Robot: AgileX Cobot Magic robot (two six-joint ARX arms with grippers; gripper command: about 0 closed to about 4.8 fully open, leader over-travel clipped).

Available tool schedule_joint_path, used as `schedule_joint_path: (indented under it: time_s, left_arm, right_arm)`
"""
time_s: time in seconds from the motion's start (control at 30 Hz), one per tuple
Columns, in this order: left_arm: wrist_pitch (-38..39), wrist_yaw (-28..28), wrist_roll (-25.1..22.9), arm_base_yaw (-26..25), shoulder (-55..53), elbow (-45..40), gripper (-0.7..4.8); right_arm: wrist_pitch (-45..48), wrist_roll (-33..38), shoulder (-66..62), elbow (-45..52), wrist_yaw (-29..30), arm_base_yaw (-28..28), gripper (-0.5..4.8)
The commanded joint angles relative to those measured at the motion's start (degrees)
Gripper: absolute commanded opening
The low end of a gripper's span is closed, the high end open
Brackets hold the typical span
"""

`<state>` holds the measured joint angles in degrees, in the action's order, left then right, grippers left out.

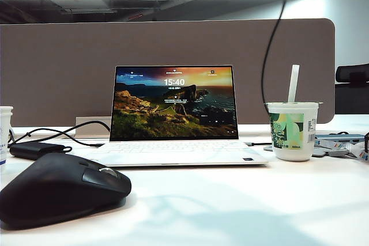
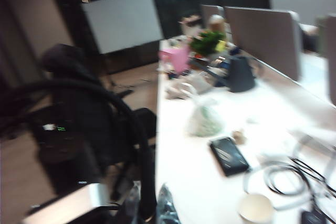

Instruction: Pick up the black phone, pick up the charger plug, insert the charger plug into the phone's charging port, and finally place the connected phone back on the desk.

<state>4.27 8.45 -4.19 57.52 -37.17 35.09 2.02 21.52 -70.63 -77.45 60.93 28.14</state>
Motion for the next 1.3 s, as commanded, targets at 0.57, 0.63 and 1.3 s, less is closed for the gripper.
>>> schedule_joint_path:
  time_s: [0.57, 0.63, 1.3]
  left_arm:
    - [-10.78, 18.18, 7.82, -11.34, -3.96, 1.01, -0.07]
    - [-10.93, 20.35, 7.76, -11.39, -4.50, 1.31, -0.07]
    - [-13.88, 28.26, 7.61, -11.45, -6.58, 1.31, -0.07]
  right_arm:
    - [5.77, 3.48, 2.14, -0.09, 5.03, 2.86, -0.05]
    - [5.81, 2.36, 2.10, -0.09, 4.44, 3.96, -0.05]
    - [3.13, 0.50, 0.50, 0.26, 5.03, 10.38, -0.05]
